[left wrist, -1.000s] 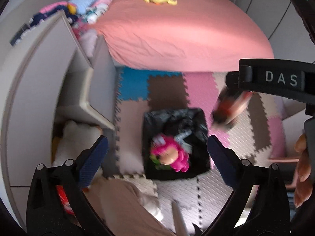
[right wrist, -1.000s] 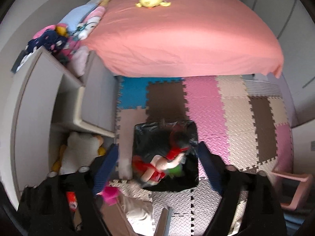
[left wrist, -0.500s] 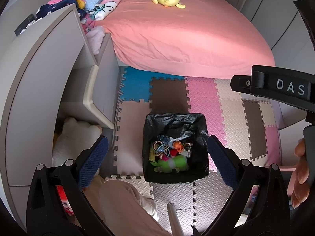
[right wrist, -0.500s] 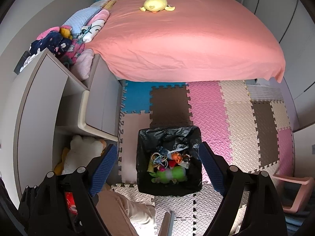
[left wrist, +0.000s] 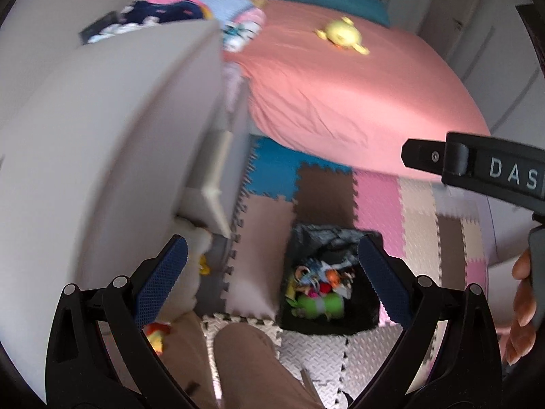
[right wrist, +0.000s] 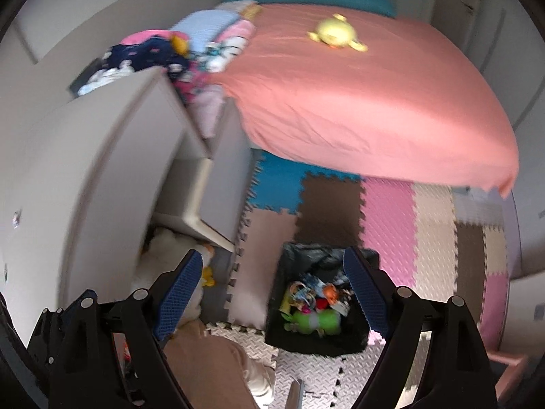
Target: Collect trash
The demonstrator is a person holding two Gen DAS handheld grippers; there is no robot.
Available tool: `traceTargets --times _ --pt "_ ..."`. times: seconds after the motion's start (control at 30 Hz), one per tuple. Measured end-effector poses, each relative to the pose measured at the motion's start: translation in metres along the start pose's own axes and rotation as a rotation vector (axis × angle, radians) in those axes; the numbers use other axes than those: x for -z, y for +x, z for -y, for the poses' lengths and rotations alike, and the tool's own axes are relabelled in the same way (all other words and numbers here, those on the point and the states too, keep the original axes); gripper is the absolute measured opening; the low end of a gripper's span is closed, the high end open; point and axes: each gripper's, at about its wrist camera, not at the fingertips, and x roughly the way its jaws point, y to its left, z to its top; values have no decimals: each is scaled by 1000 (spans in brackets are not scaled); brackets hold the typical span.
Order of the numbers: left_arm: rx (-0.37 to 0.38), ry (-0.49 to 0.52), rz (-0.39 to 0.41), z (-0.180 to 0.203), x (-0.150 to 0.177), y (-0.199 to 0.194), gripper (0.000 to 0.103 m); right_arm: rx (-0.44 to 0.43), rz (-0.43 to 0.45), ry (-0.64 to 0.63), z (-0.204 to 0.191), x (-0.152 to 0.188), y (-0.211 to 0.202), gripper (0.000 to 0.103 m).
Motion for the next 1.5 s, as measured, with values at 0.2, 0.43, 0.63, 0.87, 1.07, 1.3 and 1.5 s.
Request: traceTargets --times 0.2,0.43,0.63,0.87,1.07,1.3,1.5 --pt "-72 -106 77 -70 -12 -35 97 -90 41 -105 -78 -15 -10 85" --pt "-154 -242 139 -157 -6 -69 97 -166 62 -228 -168 -14 -10 87" --pt "-225 -362 164 -229 19 -91 97 -245 65 -302 -239 -1 -7 90" --pt "-308 -503 171 -307 63 -113 97 -311 69 -431 -317 32 -6 95" --pt "-380 -573 166 -356 99 -129 97 -344 36 -503 -372 63 3 100" --pt "-427 -660 164 -403 142 -145 97 -350 54 -571 -416 96 11 100" --pt "-439 -687 169 -427 164 -145 97 -347 41 -584 -438 110 21 100"
